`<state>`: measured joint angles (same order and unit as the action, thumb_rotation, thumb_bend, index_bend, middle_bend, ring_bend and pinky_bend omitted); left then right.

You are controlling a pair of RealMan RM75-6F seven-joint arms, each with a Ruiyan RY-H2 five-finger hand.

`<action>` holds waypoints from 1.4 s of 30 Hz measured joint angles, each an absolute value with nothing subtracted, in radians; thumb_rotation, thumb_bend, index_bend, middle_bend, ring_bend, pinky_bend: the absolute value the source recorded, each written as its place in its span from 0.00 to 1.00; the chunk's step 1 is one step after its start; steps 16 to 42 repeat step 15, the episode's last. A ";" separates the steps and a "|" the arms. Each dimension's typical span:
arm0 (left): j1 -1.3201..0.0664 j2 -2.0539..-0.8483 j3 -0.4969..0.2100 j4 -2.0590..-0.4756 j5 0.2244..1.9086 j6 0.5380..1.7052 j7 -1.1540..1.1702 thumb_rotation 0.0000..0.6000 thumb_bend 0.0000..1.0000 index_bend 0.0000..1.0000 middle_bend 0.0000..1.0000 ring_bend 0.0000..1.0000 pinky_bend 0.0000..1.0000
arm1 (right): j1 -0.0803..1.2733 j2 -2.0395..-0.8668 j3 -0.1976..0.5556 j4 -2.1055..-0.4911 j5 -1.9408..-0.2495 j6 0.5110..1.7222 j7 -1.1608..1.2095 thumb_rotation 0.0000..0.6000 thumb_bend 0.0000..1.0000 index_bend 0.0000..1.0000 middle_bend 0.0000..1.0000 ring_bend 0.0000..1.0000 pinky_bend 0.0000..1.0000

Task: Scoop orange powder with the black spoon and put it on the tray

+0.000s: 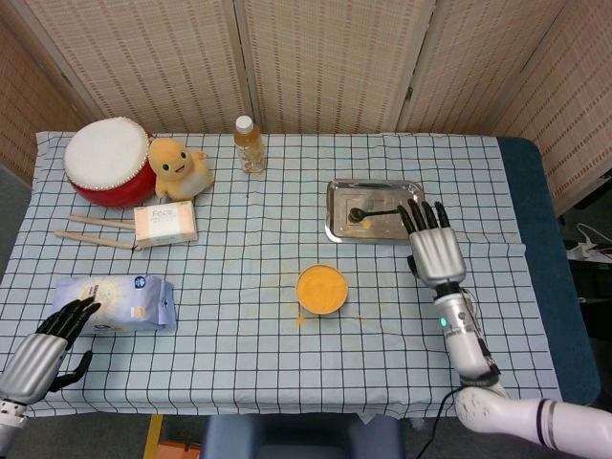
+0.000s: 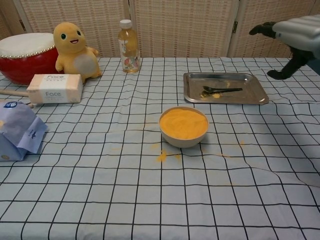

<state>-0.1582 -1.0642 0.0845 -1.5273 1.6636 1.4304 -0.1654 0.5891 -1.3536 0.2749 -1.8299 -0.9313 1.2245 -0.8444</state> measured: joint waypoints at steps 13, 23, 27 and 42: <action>-0.147 -1.090 0.053 -1.550 1.594 1.418 -0.062 1.00 0.50 0.00 0.00 0.00 0.16 | 0.161 -1.238 -0.037 -1.788 -1.413 1.592 -0.525 1.00 0.29 0.00 0.00 0.00 0.00; -0.146 -1.093 0.052 -1.550 1.597 1.420 -0.058 1.00 0.50 0.00 0.00 0.00 0.15 | 0.136 -1.223 -0.047 -1.774 -1.428 1.608 -0.472 1.00 0.29 0.00 0.00 0.00 0.00; -0.146 -1.093 0.052 -1.550 1.597 1.420 -0.058 1.00 0.50 0.00 0.00 0.00 0.15 | 0.136 -1.223 -0.047 -1.774 -1.428 1.608 -0.472 1.00 0.29 0.00 0.00 0.00 0.00; -0.146 -1.093 0.052 -1.550 1.597 1.420 -0.058 1.00 0.50 0.00 0.00 0.00 0.15 | 0.136 -1.223 -0.047 -1.774 -1.428 1.608 -0.472 1.00 0.29 0.00 0.00 0.00 0.00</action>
